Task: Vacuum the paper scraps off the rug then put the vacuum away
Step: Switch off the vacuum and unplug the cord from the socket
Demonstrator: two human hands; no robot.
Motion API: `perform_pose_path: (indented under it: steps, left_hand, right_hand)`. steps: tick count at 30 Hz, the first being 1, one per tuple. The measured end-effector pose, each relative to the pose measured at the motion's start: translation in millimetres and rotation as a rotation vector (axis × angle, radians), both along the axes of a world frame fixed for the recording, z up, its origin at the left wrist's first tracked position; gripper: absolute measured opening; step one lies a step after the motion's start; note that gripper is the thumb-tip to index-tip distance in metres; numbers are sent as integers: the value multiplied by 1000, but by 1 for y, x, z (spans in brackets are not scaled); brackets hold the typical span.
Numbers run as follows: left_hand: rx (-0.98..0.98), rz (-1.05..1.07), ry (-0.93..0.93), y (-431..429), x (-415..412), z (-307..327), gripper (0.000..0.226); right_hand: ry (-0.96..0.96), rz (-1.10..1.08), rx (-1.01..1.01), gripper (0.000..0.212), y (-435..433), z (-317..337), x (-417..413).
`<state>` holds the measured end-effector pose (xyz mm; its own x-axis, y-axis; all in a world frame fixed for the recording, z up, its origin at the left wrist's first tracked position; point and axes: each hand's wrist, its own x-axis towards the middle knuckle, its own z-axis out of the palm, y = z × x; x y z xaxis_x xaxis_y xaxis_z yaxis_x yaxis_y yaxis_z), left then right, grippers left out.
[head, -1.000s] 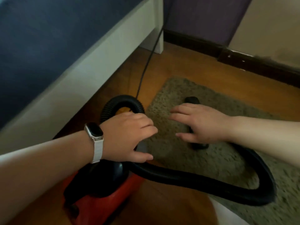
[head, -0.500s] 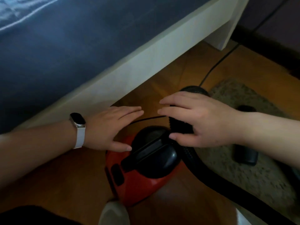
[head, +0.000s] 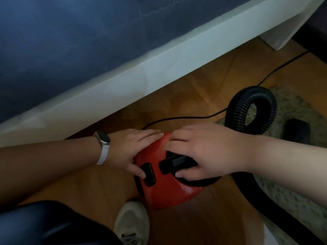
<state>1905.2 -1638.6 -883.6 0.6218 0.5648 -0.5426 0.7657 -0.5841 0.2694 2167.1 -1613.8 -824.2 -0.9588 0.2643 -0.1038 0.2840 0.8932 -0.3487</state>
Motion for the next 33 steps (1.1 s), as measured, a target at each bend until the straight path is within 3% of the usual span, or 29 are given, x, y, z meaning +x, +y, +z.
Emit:
perform_pose_path:
  steps: [10, 24, 33]
  left_hand:
    - [-60, 74, -72, 4, 20, -5, 134]
    - [-26, 72, -59, 6, 22, -10, 137]
    - [162, -42, -196, 22, 28, 6, 107]
  right_hand:
    - [-14, 5, 5, 41, -1, -13, -1]
    - [73, -44, -11, 34, -2, -23, -2]
    - [158, -99, 69, 41, -6, -12, 9]
